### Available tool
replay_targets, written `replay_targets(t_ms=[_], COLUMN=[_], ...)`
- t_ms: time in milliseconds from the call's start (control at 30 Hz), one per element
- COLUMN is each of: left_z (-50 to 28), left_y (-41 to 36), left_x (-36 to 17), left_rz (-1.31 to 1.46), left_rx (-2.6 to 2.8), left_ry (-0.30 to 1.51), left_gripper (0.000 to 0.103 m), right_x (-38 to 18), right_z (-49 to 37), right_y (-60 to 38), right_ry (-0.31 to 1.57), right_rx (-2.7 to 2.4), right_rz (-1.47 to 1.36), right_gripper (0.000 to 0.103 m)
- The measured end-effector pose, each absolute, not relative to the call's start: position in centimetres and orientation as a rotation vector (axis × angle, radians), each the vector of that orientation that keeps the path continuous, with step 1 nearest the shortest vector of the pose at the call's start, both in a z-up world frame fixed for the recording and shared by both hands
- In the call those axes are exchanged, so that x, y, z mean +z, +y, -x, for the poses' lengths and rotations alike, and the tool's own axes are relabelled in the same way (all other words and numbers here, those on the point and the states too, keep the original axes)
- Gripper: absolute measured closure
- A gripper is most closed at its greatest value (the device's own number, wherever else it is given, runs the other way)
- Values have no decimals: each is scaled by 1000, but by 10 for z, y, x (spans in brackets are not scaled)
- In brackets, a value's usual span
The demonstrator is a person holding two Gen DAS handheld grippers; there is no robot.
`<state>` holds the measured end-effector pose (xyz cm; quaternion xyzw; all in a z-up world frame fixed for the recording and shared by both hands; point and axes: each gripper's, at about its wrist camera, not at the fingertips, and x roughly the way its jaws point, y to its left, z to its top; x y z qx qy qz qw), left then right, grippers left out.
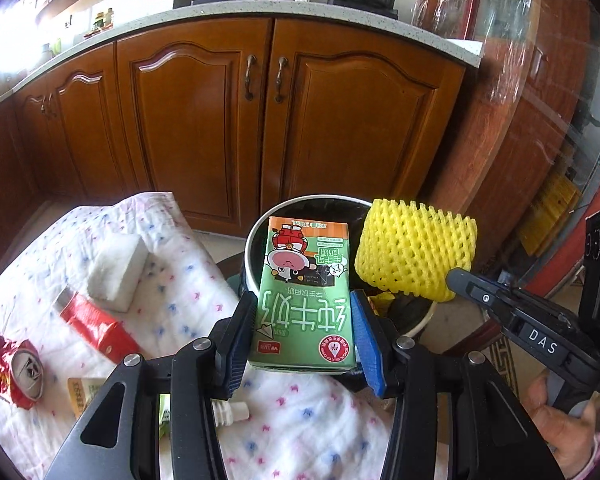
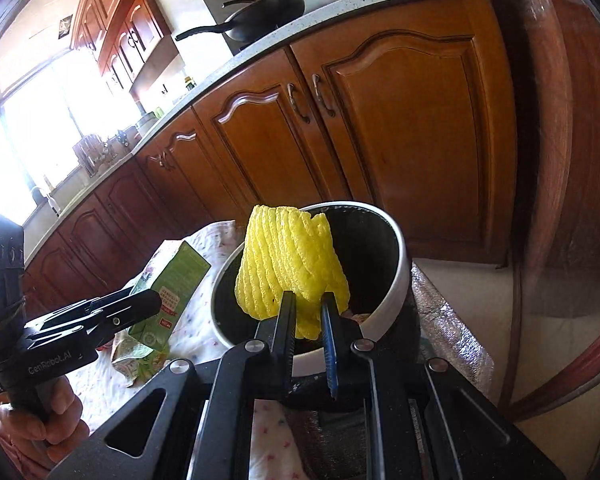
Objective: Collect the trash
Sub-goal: 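Carry the carton and foam net over the bin and open both tools to drop them, then move both open tools back toward the red can and red juice box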
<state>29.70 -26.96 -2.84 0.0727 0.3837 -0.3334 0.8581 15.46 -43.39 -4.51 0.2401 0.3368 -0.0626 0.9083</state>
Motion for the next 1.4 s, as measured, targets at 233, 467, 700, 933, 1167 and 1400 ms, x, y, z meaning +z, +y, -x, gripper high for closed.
replay_targets(t_ms=[233,467,700,933,1167,1400], left_z=[-327,-341,-338,-320,-291,-271], left_y=[-289,-310,-310,-282,-232,-176], left_x=[-43,-55,-60,-51,-47,-49], left_rz=[-175,-198,-184,-113,-29,59], left_rx=[-699,-705,-697,-688,-643,-551], left_ry=[856,890,894,857,834,845], left_gripper=[57,57,45,35,33,33], right_x=[-52,-60,-67,-67,-58,-54], right_z=[-174,-188,-193,-180,-164,-157], right_y=[-444,-451,-455,-457,-444,-413], right_ry=[752,788,803,755,704,691], right_rx=[-136,-142,-132,-117,-86,-17], right_rz=[-454,-440,-457,-515,-563,-590], right_gripper=[90,89,78,49,39,38])
